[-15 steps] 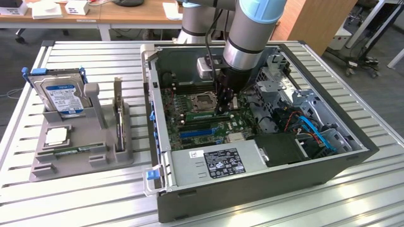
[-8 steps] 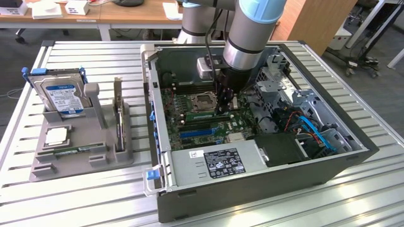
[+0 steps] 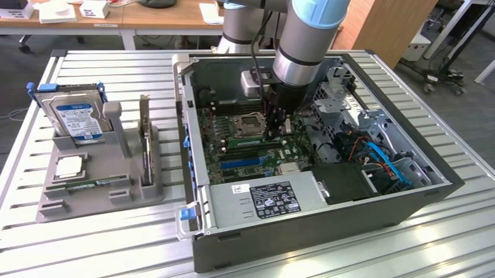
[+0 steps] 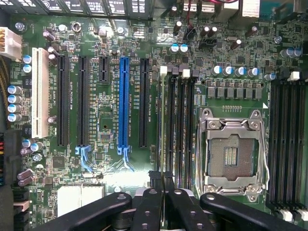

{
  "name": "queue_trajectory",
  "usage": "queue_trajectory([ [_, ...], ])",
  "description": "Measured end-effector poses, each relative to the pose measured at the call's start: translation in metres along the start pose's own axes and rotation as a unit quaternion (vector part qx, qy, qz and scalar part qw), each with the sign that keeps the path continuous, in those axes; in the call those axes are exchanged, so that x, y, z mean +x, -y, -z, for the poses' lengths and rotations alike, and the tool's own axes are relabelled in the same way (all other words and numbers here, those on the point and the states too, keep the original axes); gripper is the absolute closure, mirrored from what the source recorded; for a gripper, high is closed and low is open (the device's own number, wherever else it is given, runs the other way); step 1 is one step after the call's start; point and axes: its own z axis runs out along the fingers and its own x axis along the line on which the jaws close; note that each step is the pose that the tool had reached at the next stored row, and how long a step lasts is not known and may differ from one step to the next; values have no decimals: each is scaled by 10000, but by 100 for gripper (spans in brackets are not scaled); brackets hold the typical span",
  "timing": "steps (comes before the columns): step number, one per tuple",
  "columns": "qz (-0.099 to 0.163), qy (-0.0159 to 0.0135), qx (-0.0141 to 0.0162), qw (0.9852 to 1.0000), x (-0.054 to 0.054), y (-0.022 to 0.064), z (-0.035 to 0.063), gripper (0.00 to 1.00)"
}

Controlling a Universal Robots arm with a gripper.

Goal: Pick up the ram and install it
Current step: 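Insert the ram into the slot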

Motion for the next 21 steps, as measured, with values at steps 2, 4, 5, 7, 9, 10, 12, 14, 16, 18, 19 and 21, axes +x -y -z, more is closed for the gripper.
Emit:
queue_trajectory([
  [2,1,0,13,10000,0,-5,-1,89],
  [4,2,0,14,10000,0,-4,0,89],
  [5,2,0,14,10000,0,-5,0,89],
  [7,0,0,14,10000,0,-6,0,89],
  [9,-6,0,14,10000,0,-13,0,89],
  [10,-7,0,14,10000,0,-13,0,89],
  [12,-12,0,14,10000,0,-13,0,89],
  [14,-17,0,15,10000,0,-14,0,89],
  [16,-34,0,16,10000,0,-14,0,89],
  [18,-51,1,16,10000,-1,-14,0,89],
  [19,-51,1,16,10000,-2,-14,0,89],
  [21,-52,1,16,10000,-2,-14,-1,89],
])
